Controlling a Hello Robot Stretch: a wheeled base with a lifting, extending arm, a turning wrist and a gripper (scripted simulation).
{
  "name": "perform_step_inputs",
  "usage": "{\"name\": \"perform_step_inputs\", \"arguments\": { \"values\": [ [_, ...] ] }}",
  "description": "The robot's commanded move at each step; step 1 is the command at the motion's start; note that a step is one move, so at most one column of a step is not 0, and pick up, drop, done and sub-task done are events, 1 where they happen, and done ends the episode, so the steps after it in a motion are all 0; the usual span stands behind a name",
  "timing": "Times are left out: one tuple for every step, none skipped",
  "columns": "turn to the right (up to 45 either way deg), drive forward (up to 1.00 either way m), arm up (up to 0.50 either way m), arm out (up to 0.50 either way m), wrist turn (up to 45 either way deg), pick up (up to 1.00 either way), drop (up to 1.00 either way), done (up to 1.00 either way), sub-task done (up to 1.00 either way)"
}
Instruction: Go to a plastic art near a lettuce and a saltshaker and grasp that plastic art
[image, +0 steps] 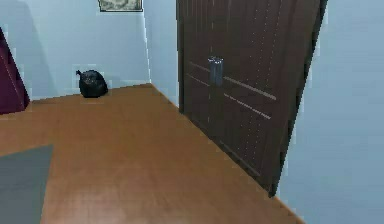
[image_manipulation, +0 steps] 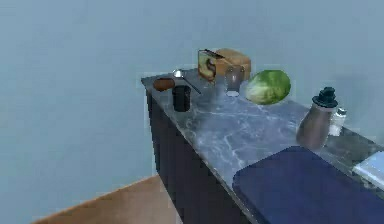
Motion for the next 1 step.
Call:
{"name": "perform_step_inputs", "arguments": {
  "values": [
    [-27.0,0.00,0.00,0.00,0.0,0.00,0.00,0.00,0.00]
  ]
}}
